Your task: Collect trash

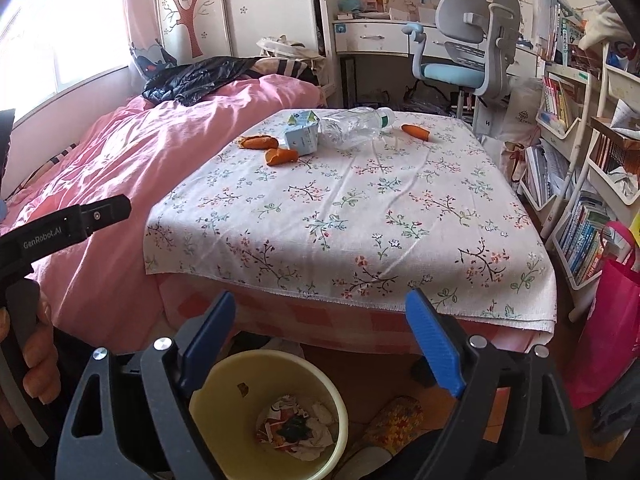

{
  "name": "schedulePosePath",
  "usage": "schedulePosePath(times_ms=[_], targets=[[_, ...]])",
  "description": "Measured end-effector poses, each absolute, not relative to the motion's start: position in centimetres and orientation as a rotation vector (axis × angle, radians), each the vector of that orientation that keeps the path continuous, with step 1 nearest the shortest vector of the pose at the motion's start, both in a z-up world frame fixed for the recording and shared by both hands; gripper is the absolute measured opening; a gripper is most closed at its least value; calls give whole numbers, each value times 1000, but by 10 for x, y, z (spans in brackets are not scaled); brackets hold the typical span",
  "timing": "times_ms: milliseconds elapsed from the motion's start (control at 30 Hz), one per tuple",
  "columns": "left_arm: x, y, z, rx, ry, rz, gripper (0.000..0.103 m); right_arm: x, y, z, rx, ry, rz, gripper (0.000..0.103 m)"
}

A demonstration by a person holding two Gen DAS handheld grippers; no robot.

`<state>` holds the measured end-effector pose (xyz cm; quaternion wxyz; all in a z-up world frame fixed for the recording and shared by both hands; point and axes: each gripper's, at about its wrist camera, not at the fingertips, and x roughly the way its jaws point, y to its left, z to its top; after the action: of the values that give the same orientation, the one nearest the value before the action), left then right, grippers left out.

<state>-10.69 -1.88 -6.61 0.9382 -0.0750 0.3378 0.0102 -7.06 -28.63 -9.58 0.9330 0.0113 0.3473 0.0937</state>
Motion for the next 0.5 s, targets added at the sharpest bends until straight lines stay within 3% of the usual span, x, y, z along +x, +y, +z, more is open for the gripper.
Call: schedulePosePath(times_ms=[500], targets=[[-110,-16,-63,-154,661,43,96,-70,-278,-95,5,706,204,85]])
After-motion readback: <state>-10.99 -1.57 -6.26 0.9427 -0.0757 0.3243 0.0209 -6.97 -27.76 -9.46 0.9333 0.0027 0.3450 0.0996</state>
